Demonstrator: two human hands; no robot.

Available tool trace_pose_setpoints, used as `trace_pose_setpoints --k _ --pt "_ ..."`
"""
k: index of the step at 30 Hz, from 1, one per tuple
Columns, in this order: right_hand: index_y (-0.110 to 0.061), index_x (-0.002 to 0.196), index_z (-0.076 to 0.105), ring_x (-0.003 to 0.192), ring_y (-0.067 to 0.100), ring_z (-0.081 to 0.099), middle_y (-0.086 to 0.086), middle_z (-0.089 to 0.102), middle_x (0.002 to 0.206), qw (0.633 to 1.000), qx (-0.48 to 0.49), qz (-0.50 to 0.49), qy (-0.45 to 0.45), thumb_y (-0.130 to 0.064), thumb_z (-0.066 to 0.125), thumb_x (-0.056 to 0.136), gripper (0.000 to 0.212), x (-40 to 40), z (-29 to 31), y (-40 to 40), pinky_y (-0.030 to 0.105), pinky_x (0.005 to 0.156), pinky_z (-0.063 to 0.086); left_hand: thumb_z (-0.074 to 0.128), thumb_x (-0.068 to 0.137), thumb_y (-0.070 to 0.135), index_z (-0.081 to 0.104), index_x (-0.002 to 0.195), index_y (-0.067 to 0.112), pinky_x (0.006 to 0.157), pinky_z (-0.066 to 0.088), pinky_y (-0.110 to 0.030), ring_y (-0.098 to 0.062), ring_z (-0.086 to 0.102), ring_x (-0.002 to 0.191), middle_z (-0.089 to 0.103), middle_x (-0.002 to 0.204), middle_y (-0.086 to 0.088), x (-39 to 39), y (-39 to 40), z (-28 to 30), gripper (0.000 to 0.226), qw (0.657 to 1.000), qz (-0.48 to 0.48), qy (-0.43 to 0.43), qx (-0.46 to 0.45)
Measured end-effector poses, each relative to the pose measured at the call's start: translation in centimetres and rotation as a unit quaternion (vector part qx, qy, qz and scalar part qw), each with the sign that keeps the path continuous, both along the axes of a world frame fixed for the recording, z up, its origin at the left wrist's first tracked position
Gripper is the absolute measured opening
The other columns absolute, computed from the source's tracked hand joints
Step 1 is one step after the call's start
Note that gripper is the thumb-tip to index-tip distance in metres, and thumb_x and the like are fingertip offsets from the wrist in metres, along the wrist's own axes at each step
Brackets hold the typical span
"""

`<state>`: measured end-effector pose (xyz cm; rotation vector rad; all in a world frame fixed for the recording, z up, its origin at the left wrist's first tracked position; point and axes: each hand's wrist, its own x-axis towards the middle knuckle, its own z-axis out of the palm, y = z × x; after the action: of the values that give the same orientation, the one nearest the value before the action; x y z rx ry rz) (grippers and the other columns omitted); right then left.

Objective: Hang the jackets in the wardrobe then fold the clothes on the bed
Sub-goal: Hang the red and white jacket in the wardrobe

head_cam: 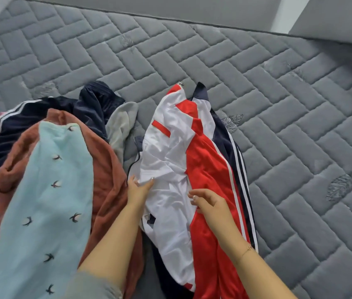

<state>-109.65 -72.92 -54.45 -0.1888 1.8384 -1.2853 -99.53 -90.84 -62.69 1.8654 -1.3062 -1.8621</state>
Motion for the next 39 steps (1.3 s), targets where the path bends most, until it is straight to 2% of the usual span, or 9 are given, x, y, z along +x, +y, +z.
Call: trace_pose_setpoints --k 5,8,12,18,22,25,29,32,39 --pt "-0.019 0.100 0.073 0.090 -0.001 0.068 -0.013 0.074 0.093 0.999 0.024 -0.003 -0.033 -0.006 0.057 0.093 0.022 0.7 -2.2 1.5 0.009 0.071 0.048 0.066 0.092 0.032 0.065 0.111 0.000 0.099 0.046 -0.050 -0.039 0.057 0.114 0.066 0.114 -0.020 0.3 -2.0 -4.2 0.037 0.985 -0.105 -0.111 -0.081" --pt "-0.020 0.099 0.073 0.086 -0.003 0.067 -0.012 0.074 0.093 0.998 0.044 -0.012 -0.034 -0.005 0.057 0.092 0.023 1.2 -1.9 2.0 0.009 0.069 0.047 0.064 0.094 0.033 0.061 0.088 -0.012 0.082 0.052 -0.049 -0.031 0.058 0.082 0.060 0.086 -0.021 0.5 -1.5 -2.4 0.045 0.984 -0.086 -0.061 -0.146" --pt "-0.027 0.097 0.072 0.088 -0.005 0.065 -0.015 0.072 0.094 0.998 0.051 -0.011 -0.018 -0.007 0.059 0.092 0.024 1.7 0.3 1.9 0.011 0.071 0.048 0.057 0.097 0.036 0.066 0.117 0.014 0.077 0.052 -0.019 -0.005 0.067 0.096 0.071 0.110 0.005 0.8 0.6 5.1 0.031 0.988 -0.038 0.114 -0.102" --pt "-0.040 0.117 0.054 0.102 -0.005 0.062 -0.018 0.059 0.120 0.998 -0.020 -0.049 -0.029 -0.020 0.064 0.093 0.033 3.6 7.8 0.5 0.025 0.084 0.054 0.053 0.095 0.030 0.058 0.133 0.018 0.095 0.053 -0.035 -0.022 0.062 0.118 0.065 0.129 -0.006 4.7 4.4 16.9 0.040 0.950 -0.003 0.313 0.007" --pt "-0.035 0.134 0.049 0.113 0.018 0.065 -0.004 0.065 0.126 0.976 -0.085 -0.070 -0.187 -0.043 0.059 0.093 0.044 6.9 13.5 -0.5 0.041 0.093 0.055 0.053 0.097 0.034 0.056 0.135 0.013 0.097 0.052 -0.043 -0.030 0.060 0.121 0.062 0.131 -0.015 9.4 7.9 21.8 0.044 0.938 -0.037 0.343 0.038" --pt "-0.004 0.138 0.052 0.115 0.037 0.057 0.027 0.053 0.137 0.940 -0.082 -0.106 -0.314 -0.037 0.052 0.098 0.052 11.3 17.0 -0.6 0.049 0.110 0.039 0.058 0.093 0.033 0.069 0.119 0.012 0.082 0.056 -0.030 -0.027 0.068 0.107 0.071 0.115 -0.016 14.3 10.6 25.7 0.035 0.934 -0.071 0.349 0.018" --pt "0.015 0.130 0.050 0.122 0.031 0.054 0.025 0.055 0.121 0.905 -0.099 -0.135 -0.391 -0.004 0.055 0.091 0.043 17.4 21.6 0.8 0.038 0.111 0.040 0.057 0.095 0.039 0.066 0.122 0.008 0.103 0.047 -0.050 -0.039 0.059 0.119 0.065 0.122 -0.023 22.6 12.7 29.9 0.043 0.930 -0.153 0.335 -0.007" --pt "0.010 0.095 0.069 0.083 0.026 0.069 0.018 0.069 0.085 0.922 -0.109 -0.115 -0.354 0.007 0.051 0.087 0.020 22.4 25.4 2.1 0.031 0.079 0.057 0.058 0.094 0.039 0.067 0.121 0.009 0.094 0.052 -0.039 -0.031 0.063 0.115 0.067 0.121 -0.020 29.6 14.2 32.9 0.041 0.920 -0.161 0.357 -0.007" --pt "-0.002 0.048 0.055 0.051 0.020 0.052 0.006 0.049 0.057 0.939 -0.158 -0.077 -0.296 0.009 0.033 0.074 0.035 31.5 32.6 3.9 0.027 0.056 0.045 0.075 0.078 0.024 0.058 0.106 -0.005 0.090 0.053 -0.040 -0.029 0.068 0.099 0.067 0.114 -0.022 41.2 20.1 36.0 0.044 0.931 -0.014 0.364 0.025"
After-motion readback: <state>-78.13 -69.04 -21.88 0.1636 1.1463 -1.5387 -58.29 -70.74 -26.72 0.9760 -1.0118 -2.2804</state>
